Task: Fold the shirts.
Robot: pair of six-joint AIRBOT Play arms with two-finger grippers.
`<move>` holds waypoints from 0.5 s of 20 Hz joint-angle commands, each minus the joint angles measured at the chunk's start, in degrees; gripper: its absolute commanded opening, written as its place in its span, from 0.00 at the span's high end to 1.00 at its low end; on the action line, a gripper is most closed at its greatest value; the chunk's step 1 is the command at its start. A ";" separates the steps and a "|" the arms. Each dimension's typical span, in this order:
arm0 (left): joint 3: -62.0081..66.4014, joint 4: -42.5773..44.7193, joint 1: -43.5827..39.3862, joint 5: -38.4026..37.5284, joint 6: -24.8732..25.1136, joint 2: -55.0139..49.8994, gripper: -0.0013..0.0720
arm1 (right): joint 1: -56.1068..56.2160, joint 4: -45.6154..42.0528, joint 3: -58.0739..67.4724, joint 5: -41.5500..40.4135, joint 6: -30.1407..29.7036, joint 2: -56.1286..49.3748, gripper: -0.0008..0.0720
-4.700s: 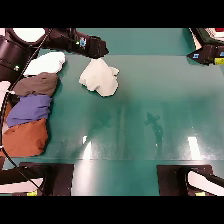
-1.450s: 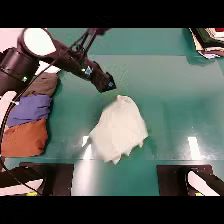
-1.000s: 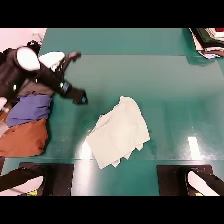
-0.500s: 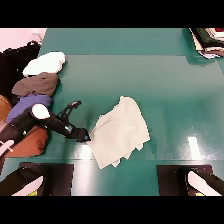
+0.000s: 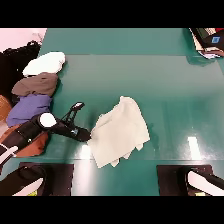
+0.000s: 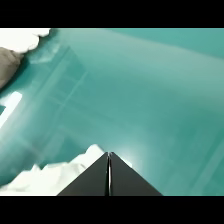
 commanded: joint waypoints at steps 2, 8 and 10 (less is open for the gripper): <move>10.21 7.69 9.05 -7.30 -0.46 0.07 0.95 | 0.35 -2.86 -3.41 3.63 2.03 -1.36 0.96; 28.09 12.04 21.73 -7.98 -0.46 0.04 0.95 | 6.40 -7.54 -30.60 -8.20 2.56 3.54 0.89; 28.13 12.00 21.75 -7.78 -0.46 -0.02 0.95 | 10.43 -6.91 -39.54 -15.06 2.58 3.17 0.19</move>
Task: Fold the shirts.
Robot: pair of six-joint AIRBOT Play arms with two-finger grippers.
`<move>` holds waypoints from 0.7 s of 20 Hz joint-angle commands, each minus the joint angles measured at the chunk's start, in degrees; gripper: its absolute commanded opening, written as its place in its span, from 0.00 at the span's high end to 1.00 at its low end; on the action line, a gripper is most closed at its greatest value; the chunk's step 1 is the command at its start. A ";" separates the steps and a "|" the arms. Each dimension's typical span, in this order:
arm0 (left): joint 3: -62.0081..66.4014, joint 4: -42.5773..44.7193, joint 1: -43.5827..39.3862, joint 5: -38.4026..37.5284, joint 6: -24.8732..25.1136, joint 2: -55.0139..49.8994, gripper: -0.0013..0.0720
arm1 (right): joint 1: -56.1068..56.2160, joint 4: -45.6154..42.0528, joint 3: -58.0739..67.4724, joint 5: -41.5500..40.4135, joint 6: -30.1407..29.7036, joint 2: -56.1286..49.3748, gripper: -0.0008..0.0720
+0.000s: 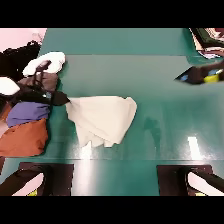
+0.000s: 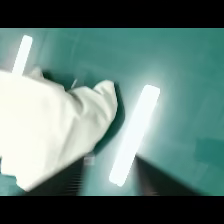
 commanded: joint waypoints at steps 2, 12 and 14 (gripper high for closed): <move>3.28 1.18 2.38 -0.07 -0.02 -0.04 0.95 | 8.41 3.21 -17.07 -13.53 0.37 -2.67 0.21; 3.28 1.18 2.38 -0.13 0.00 -0.04 0.95 | 23.63 8.37 -6.64 -21.35 0.31 -26.97 0.39; 3.28 1.20 2.38 -0.13 0.00 -0.04 0.95 | 24.28 8.35 -3.52 -20.50 0.28 -29.59 0.72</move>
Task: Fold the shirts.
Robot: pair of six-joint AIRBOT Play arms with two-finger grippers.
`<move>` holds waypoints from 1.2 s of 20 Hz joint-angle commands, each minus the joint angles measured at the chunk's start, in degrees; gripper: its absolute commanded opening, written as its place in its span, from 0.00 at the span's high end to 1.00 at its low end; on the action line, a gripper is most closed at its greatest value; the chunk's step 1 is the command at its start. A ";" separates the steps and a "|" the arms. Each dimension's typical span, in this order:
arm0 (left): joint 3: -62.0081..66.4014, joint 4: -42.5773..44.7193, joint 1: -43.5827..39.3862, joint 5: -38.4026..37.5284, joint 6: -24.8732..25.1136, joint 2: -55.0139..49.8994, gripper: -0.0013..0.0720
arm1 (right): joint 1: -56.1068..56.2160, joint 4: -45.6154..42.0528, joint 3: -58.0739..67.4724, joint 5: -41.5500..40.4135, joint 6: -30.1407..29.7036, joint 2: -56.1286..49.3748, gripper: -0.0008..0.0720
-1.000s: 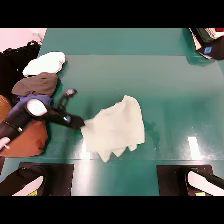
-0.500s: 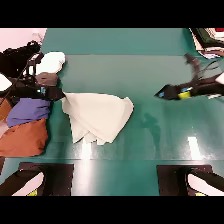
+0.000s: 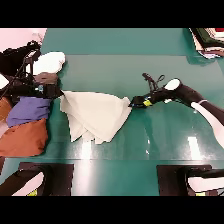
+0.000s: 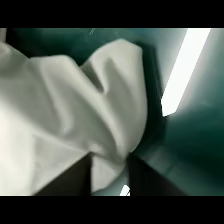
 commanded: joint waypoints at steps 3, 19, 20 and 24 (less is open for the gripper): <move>0.11 0.04 0.07 0.04 0.02 0.11 0.95 | 1.84 -0.20 7.10 -0.24 -0.96 -4.83 0.96; 48.52 -16.26 0.07 -15.04 -1.14 9.09 0.95 | -10.08 -22.56 41.27 16.04 6.91 36.33 0.97; 48.74 -16.85 0.07 -15.63 -2.27 9.09 0.95 | -10.14 -22.93 41.90 16.85 7.69 37.09 0.97; 45.11 -16.13 0.07 -21.64 -3.04 8.46 0.95 | -10.08 -22.64 39.76 22.95 11.85 35.30 0.97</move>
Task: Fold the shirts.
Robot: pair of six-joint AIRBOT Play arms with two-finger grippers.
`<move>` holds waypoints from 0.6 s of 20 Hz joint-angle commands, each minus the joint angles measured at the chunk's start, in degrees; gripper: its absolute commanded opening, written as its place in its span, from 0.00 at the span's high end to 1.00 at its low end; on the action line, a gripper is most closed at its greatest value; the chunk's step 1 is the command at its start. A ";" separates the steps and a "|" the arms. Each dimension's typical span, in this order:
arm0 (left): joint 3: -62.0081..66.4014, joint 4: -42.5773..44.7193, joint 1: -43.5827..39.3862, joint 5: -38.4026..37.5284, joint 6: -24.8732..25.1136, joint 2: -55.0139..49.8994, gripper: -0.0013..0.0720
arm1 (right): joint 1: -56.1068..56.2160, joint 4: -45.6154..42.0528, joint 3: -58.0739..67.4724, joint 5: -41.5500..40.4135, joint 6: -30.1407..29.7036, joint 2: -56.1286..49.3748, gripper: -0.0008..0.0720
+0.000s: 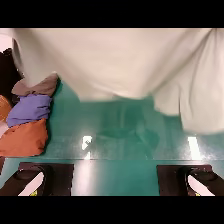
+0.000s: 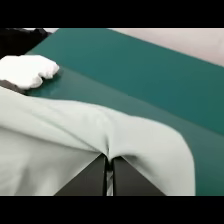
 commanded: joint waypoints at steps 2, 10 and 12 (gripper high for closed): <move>-7.72 2.58 0.07 -5.77 -0.83 -0.55 0.95 | -0.09 -1.20 -3.80 9.51 6.67 -4.52 0.97; -55.65 16.28 0.09 23.02 1.90 -1.92 0.95 | -0.09 0.98 -18.93 -0.70 3.69 -27.85 0.97; -57.96 16.44 0.07 31.93 1.81 -5.97 0.95 | -0.09 1.84 -16.90 -5.44 3.52 -32.65 0.96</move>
